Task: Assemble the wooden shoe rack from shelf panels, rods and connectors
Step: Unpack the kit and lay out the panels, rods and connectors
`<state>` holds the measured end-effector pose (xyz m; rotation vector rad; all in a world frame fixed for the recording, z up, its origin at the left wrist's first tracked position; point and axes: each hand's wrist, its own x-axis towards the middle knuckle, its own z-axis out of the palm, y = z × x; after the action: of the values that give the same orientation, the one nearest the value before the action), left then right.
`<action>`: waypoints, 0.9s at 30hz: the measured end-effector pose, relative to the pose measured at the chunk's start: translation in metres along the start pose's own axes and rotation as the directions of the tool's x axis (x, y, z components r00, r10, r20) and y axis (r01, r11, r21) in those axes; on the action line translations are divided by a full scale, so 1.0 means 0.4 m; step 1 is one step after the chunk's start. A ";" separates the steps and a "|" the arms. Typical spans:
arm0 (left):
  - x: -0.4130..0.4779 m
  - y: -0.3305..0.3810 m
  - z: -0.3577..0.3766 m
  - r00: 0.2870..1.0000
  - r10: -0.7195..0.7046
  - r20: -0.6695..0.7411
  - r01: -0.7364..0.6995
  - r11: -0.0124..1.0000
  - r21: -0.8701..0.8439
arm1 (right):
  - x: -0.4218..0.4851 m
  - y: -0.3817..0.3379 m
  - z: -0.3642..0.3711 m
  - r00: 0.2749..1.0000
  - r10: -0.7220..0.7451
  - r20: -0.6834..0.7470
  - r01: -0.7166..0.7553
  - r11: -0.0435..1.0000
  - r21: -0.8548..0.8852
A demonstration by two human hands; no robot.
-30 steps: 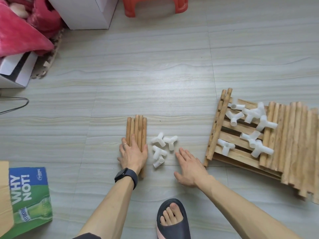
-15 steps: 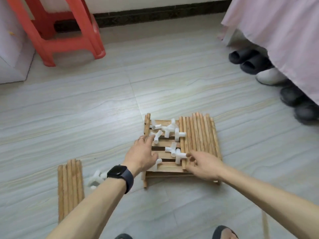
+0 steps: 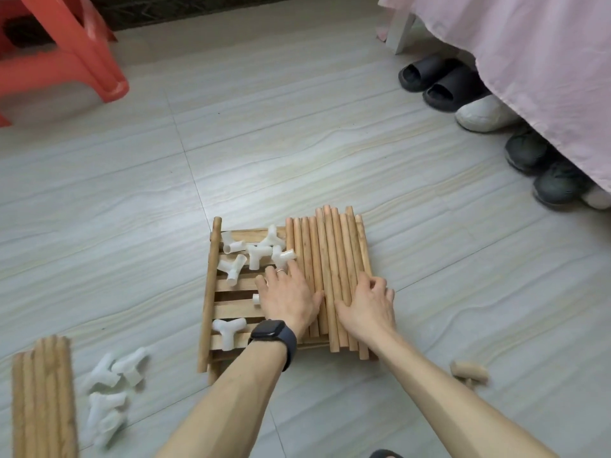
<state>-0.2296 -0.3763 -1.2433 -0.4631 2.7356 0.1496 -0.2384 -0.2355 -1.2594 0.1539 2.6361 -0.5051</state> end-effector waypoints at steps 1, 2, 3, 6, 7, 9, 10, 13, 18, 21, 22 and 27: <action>0.009 0.002 -0.001 1.000 -0.031 -0.002 0.031 0.999 -0.019 | 0.010 -0.010 -0.004 0.999 0.045 -0.006 -0.045 0.999 0.021; 0.018 0.003 -0.003 0.998 -0.060 0.005 0.060 0.997 -0.039 | 0.022 -0.017 -0.010 0.995 0.095 -0.007 -0.095 0.994 0.046; 0.027 0.001 -0.006 0.997 -0.081 0.017 0.082 0.995 -0.053 | 0.033 -0.021 -0.016 0.990 0.139 -0.001 -0.138 0.988 0.068; 0.050 -0.003 -0.019 0.993 -0.099 0.068 0.104 0.992 -0.070 | 0.060 -0.029 -0.024 0.980 0.197 0.036 -0.200 0.973 0.115; 0.055 -0.002 -0.024 0.991 -0.099 0.087 0.106 0.991 -0.080 | 0.065 -0.034 -0.022 0.977 0.207 0.050 -0.212 0.968 0.136; 0.063 -0.001 -0.033 0.987 -0.115 0.116 0.129 0.984 -0.121 | 0.066 -0.044 -0.011 0.973 0.222 0.060 -0.229 0.959 0.166; 0.066 -0.003 -0.037 0.983 -0.131 0.131 0.151 0.976 -0.154 | 0.067 -0.046 -0.008 0.972 0.227 0.057 -0.234 0.959 0.163; 0.077 -0.032 -0.039 0.974 -0.162 0.161 0.199 0.949 -0.246 | 0.074 -0.041 -0.021 0.972 0.228 0.063 -0.234 0.965 0.116; 0.100 -0.055 -0.050 0.967 -0.107 0.229 0.168 0.949 -0.267 | 0.074 -0.060 -0.023 0.983 0.161 0.087 -0.172 0.977 0.124; 0.099 -0.038 -0.048 0.968 -0.097 0.230 0.164 0.943 -0.288 | 0.077 -0.073 -0.019 0.978 0.184 0.098 -0.195 0.973 0.120; 0.098 -0.035 -0.046 0.972 -0.102 0.212 0.163 0.942 -0.294 | 0.081 -0.071 -0.023 0.975 0.194 0.109 -0.206 0.972 0.113; 0.101 -0.038 -0.039 0.968 -0.101 0.229 0.167 0.942 -0.292 | 0.085 -0.052 -0.022 0.974 0.144 0.177 -0.167 0.978 0.122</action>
<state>-0.2654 -0.4051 -1.2443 -0.6765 2.4684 0.5647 -0.2763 -0.2506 -1.2606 0.3430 2.4028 -0.6160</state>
